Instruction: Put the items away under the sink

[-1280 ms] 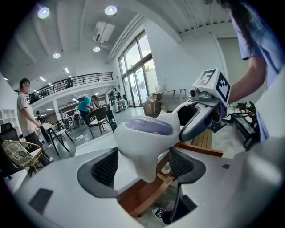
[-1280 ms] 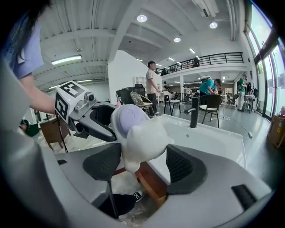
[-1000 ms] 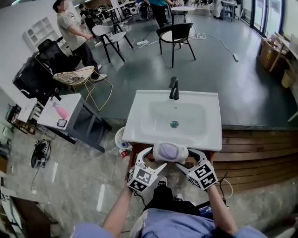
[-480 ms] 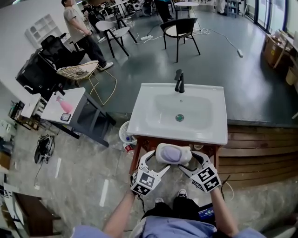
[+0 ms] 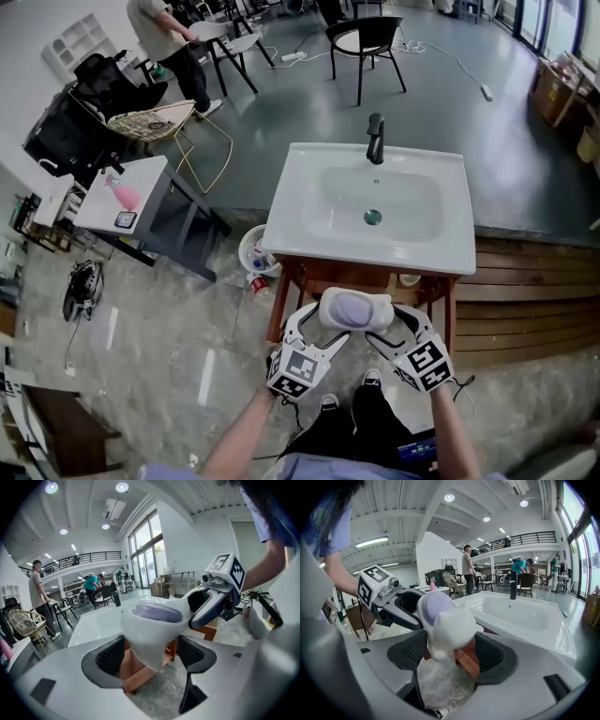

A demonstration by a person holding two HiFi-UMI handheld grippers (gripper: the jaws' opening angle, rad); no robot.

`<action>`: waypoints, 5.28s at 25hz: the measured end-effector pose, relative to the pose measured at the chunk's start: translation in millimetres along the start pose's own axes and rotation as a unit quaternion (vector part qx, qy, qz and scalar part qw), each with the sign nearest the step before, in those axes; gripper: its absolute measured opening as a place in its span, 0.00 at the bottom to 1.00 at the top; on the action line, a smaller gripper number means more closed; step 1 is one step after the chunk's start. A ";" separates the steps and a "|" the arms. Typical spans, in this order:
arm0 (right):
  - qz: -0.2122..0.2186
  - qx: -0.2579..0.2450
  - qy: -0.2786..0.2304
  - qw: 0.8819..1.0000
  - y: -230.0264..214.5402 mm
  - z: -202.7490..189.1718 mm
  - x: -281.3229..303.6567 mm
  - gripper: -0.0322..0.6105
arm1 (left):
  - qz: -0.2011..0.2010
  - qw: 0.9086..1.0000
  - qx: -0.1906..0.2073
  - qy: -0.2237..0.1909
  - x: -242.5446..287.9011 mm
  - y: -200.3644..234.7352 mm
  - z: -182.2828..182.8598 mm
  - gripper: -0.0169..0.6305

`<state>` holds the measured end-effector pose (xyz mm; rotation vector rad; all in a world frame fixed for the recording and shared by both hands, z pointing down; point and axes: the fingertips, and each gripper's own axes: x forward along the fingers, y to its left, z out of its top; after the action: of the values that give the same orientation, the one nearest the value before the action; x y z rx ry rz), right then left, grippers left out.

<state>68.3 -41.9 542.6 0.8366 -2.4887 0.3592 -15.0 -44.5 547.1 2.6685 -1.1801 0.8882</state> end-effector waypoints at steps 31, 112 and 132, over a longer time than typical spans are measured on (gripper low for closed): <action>-0.014 0.019 0.016 1.000 -84.6 -178.1 191.3 0.57 | 0.015 0.999 -0.037 0.029 196.2 30.6 -206.6 0.59; -0.102 0.153 -0.058 0.981 -36.6 -63.0 104.9 0.23 | 0.069 0.981 -0.182 -0.027 95.2 25.6 -91.2 0.32; -0.118 0.113 -0.112 0.980 41.8 49.7 -0.7 0.21 | 0.064 0.975 -0.170 -0.125 -65.9 17.3 9.8 0.20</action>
<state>24.8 -28.4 496.4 1.3156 -2.5430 0.4950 -57.6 -16.8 500.7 2.4927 -1.4218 0.3265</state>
